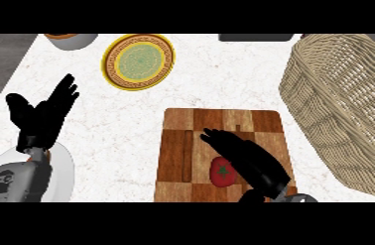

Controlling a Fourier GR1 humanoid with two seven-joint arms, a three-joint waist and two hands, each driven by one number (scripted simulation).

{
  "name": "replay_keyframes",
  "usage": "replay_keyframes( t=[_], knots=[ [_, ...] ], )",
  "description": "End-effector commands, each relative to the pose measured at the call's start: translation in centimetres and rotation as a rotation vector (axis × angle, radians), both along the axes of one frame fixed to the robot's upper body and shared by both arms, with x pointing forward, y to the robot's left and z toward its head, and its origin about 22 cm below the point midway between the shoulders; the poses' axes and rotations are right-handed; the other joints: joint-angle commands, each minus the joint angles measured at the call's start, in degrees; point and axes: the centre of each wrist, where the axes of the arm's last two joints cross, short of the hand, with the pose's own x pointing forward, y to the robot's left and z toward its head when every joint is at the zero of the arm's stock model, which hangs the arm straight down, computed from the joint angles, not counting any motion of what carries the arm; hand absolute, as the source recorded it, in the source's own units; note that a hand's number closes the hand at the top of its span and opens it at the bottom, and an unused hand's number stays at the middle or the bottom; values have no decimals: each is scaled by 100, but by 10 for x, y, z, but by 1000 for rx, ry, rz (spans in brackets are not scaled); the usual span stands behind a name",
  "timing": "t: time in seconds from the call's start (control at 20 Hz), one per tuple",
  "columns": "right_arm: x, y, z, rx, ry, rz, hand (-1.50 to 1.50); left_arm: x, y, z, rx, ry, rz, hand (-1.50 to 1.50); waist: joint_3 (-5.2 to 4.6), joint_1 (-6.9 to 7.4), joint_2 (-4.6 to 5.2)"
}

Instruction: Pick the tomato from the cutting board and place it in the basket

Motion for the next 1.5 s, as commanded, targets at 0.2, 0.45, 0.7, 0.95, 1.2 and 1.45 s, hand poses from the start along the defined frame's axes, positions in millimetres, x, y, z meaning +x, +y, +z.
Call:
replay_keyframes(
  t=[0.2, 0.45, 0.7, 0.95, 1.2, 1.45],
  knots=[
    [8, -7, -14, -94, -9, -45, -150, -3, -2, 18, -8, 1, 6, 0, 1, 10, -1],
    [6, 29, -28, -107, -51, 23, 150, 5, 1, 7, -11, 3, -5, 0, 0, 5, 5],
    [19, 25, -57, -184, -73, 57, 150, -18, 14, 0, -5, 7, 7, 0, 1, 36, 6],
    [-5, 19, -52, -173, -64, 100, 150, 16, -4, 23, 8, -1, 11, 0, 0, -17, 5],
    [42, 12, -38, -203, 2, -583, 150, 1, -5, 12, -9, -20, -14, 0, -3, 5, 74],
    [68, 1, -22, -187, 30, -1009, 150, 4, -10, 14, -5, -23, -33, 0, 3, 241, 119]
  ],
)
